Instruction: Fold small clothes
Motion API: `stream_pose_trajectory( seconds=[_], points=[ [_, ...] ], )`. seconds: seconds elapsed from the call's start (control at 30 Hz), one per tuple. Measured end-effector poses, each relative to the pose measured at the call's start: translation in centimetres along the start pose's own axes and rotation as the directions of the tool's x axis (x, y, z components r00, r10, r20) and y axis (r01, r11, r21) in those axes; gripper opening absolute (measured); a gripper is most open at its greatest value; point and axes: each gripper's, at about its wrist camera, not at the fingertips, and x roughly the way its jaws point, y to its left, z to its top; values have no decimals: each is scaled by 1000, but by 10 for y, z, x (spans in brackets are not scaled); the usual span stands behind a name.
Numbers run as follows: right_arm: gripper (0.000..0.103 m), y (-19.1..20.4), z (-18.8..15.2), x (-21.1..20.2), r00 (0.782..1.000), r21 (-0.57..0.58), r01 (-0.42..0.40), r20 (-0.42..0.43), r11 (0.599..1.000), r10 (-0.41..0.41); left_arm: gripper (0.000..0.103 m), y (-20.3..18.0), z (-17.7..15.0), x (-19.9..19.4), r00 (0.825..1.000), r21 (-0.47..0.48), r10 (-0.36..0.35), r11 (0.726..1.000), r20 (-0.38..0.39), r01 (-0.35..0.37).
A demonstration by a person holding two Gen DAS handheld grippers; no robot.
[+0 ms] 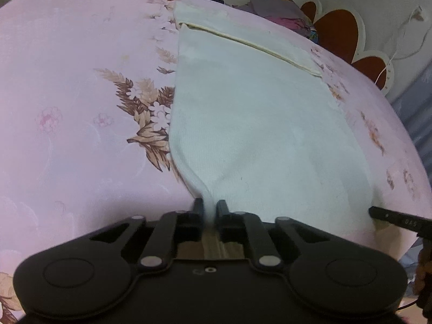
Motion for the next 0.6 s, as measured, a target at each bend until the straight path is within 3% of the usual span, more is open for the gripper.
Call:
stream_pose_trajectory(
  seconds=[0.3,0.6],
  points=[
    [7,3,41,-16,992,-4,-67,107,998,67,4,-12,44,-20,990,12,-71,997,119,70],
    [7,5,121,-14,968,-21,-99,229,995,101,3,-33,119,-7,968,42,-96,995,234,88]
  ],
)
